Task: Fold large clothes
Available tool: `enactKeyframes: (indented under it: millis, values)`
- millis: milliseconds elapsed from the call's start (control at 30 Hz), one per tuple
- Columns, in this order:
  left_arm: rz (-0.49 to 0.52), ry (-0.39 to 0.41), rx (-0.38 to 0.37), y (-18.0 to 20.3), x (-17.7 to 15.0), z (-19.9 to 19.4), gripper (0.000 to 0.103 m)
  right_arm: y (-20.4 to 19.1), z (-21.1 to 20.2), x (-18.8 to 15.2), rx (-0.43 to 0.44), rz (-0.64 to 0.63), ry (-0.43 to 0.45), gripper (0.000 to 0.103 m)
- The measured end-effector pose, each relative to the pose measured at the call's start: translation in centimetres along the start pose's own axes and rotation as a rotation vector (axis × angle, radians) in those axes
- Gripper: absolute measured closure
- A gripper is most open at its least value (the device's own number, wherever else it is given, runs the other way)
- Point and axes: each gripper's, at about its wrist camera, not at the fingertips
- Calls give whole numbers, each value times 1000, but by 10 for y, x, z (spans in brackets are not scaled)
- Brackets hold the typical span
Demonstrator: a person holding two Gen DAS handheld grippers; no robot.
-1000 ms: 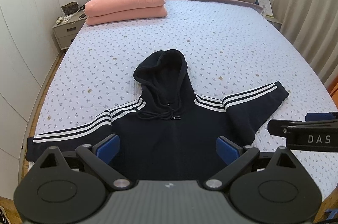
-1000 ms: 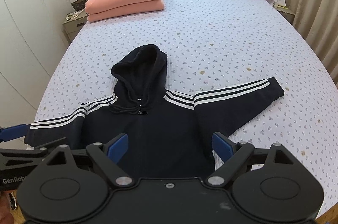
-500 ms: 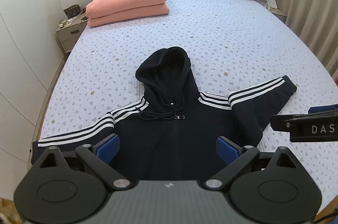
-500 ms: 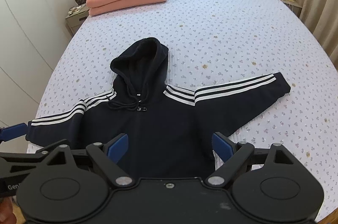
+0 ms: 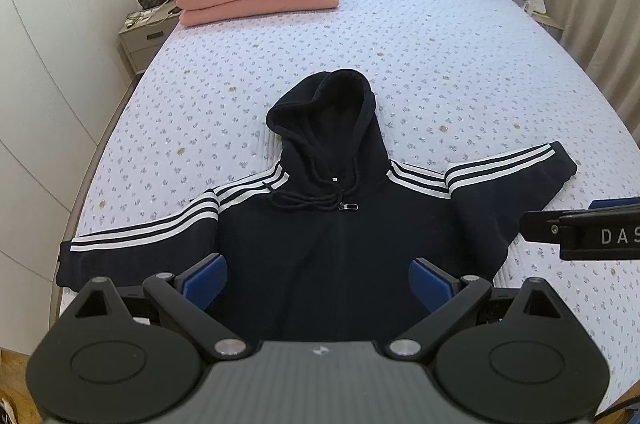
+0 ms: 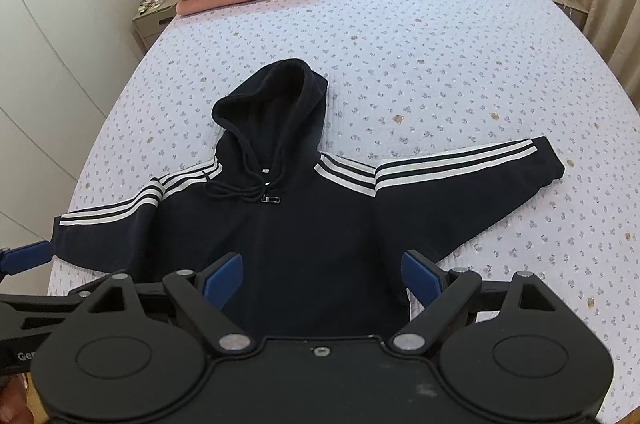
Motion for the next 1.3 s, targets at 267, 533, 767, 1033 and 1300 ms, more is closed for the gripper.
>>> enactKeyframes:
  millis: [267, 533, 767, 1033, 1300]
  values:
    - [-6, -18, 1, 11, 4, 11, 4, 6, 13, 4, 12, -14, -20, 1]
    - [-12, -37, 2, 20, 9, 27, 4, 17, 27, 8, 13, -14, -41, 1]
    - [-16, -73, 0, 32, 11, 50, 4, 34, 51, 5, 9, 5, -79, 1]
    - [-74, -82, -50, 54, 14, 97, 12, 110, 97, 3, -65, 99, -5, 1]
    - [-19, -30, -73, 101, 21, 155, 12, 245, 171, 18, -140, 268, 119, 1]
Point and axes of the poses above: each gripper's, at about its wrist camera, not at the fingertips, and z roughly the way its jaws point, y to its right, x to its top, and after that the axes turned 4 degrees about -x, right-handed
